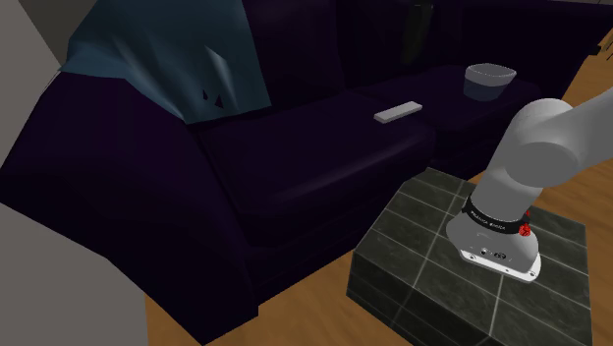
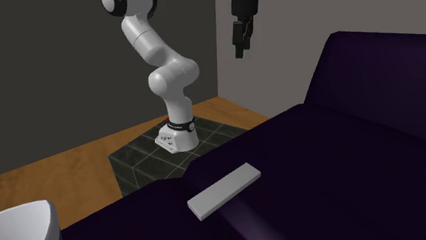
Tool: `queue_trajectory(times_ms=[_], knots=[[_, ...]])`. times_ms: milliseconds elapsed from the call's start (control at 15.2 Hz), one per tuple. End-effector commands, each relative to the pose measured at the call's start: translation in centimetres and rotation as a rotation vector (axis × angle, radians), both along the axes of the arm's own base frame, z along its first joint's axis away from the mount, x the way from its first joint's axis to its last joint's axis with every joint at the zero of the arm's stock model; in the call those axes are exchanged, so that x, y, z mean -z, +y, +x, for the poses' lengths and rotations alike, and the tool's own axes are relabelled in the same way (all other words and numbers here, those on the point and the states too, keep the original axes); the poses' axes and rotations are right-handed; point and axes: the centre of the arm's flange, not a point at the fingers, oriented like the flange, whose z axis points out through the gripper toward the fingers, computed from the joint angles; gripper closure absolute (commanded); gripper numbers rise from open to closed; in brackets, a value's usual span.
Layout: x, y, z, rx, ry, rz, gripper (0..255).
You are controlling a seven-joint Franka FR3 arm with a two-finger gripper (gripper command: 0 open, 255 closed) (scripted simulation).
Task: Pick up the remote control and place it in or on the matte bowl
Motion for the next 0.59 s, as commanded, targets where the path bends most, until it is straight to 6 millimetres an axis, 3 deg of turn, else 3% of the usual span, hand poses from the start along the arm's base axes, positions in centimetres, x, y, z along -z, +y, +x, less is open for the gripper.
queue_trajectory(times_ms=[0,528], knots=[[0.0,0.0,0.0,0.000,0.000,0.000,0],[6.6,-7.7,-0.4,-0.239,-0.017,-0.025,0]])
